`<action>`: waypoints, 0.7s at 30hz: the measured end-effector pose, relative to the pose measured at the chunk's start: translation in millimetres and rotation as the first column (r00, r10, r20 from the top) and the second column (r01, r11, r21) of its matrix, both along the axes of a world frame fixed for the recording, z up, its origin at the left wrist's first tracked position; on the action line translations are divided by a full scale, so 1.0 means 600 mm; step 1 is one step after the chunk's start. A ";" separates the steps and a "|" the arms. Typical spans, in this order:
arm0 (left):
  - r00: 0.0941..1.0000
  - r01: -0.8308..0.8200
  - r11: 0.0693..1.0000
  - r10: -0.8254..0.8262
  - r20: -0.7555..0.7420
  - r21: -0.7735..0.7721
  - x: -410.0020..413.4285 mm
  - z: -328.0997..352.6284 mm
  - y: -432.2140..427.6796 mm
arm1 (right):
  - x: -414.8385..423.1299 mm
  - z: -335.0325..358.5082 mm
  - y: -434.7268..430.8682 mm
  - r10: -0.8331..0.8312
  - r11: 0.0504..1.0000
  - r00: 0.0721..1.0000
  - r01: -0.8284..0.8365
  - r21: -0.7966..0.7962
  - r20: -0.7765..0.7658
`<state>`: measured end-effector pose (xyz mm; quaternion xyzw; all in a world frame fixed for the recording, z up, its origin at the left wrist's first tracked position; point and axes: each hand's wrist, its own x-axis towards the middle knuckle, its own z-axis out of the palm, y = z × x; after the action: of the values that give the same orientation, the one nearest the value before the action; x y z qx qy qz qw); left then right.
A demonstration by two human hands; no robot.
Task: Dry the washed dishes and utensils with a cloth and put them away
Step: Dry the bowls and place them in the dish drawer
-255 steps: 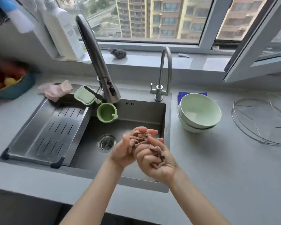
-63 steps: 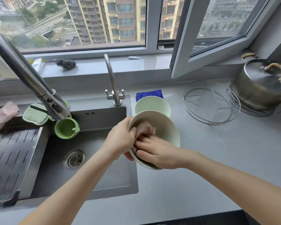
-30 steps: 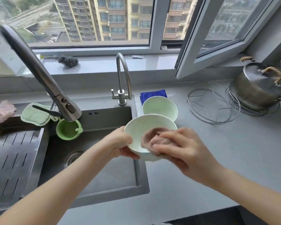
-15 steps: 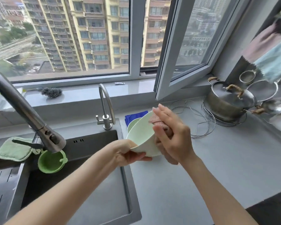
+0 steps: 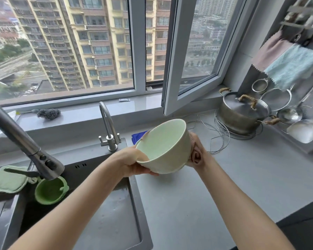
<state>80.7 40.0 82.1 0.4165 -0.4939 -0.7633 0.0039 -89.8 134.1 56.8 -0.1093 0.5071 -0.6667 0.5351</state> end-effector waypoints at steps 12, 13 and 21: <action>0.863 -0.497 0.637 0.431 -0.263 -0.589 -0.037 -0.016 0.035 | 0.064 -0.023 0.020 -0.191 0.963 0.884 0.254 -0.095 0.427; 0.852 -0.513 0.608 0.445 -0.275 -0.606 -0.039 -0.015 0.036 | 0.069 -0.016 0.023 -0.172 0.958 0.880 0.254 -0.133 0.442; 0.851 -0.525 0.725 0.445 -0.280 -0.445 -0.035 -0.010 0.037 | 0.110 0.010 0.041 -0.296 0.933 0.955 0.289 -0.214 0.002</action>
<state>59.7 62.3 76.2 0.4553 -0.5478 -0.6079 0.3508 -23.9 158.8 62.9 -0.0992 0.4519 -0.7873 0.4076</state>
